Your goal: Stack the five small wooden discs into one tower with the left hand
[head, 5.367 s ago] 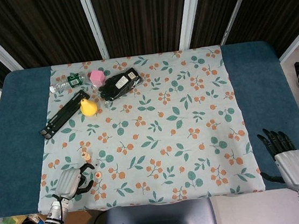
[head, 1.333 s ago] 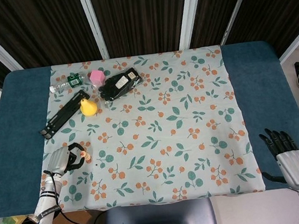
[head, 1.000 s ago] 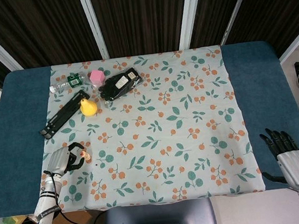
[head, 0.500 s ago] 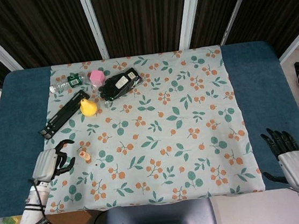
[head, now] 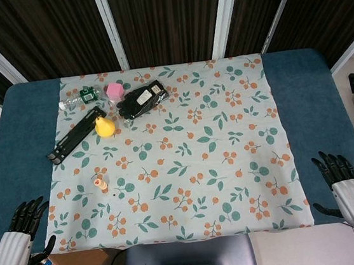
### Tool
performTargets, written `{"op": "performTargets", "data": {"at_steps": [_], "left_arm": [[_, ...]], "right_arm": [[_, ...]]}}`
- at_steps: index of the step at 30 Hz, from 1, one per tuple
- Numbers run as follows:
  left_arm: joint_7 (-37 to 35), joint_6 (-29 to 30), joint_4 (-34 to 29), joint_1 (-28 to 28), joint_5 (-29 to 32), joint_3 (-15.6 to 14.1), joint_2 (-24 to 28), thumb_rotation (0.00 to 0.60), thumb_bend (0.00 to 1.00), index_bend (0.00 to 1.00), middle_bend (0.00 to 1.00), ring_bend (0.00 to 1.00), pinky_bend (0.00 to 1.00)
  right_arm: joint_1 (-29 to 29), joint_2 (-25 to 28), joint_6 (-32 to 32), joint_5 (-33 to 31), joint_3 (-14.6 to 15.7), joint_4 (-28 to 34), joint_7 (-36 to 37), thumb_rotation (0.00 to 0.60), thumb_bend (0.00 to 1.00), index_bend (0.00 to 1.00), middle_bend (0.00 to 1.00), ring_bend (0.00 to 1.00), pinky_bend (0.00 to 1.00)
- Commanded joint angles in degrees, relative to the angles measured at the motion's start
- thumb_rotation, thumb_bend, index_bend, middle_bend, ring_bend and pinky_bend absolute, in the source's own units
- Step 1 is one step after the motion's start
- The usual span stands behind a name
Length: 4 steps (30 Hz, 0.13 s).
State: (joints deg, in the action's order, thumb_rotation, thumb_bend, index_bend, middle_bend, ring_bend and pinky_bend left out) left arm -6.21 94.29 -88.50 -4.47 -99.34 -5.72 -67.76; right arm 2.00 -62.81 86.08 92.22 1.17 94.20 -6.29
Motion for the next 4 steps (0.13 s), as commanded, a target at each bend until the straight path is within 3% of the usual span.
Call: {"op": "performTargets", "data": {"at_steps": [1, 4], "left_arm": [[-0.4, -1.18, -0.55, -0.38, 0.21, 0.22, 0.74, 0.6, 0.41, 0.03, 0.01, 0.0, 0.0], [0.18, -2.16, -0.79, -0.58, 0.38, 0.23, 0.98, 0.6, 0.41, 0.02, 0.01, 0.0, 0.0]], "right_arm": [[-0.04, 0.17, -0.15, -0.05, 0.02, -0.22, 0.29, 0.6, 0.08, 0.0, 0.0, 0.0, 0.0], [0.02, 0.21, -0.44, -0.11, 0.07, -0.18, 0.27, 0.6, 0.08, 0.0, 0.0, 0.0, 0.0]]}}
